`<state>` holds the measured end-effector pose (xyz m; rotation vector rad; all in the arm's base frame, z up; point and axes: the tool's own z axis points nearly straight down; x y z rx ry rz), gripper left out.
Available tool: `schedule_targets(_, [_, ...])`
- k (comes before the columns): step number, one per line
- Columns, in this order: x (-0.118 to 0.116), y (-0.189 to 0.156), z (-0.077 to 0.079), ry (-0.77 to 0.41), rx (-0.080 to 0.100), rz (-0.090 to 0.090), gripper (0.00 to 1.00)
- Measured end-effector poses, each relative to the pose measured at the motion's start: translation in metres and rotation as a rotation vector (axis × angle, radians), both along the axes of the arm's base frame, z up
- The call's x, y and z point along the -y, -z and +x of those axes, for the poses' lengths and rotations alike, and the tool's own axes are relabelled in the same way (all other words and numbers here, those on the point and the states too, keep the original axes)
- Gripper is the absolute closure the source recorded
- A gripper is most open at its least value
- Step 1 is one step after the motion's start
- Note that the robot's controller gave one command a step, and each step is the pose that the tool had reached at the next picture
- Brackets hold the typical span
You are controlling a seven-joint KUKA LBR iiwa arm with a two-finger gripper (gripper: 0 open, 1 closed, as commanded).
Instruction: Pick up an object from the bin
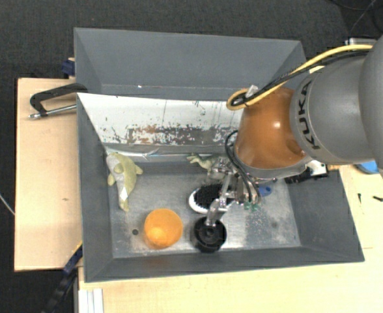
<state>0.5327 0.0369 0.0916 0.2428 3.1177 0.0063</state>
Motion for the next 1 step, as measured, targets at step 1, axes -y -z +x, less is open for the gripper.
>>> schedule_targets(1, [0.0008,0.0036,-0.0023,0.002,-0.008,-0.001,1.00])
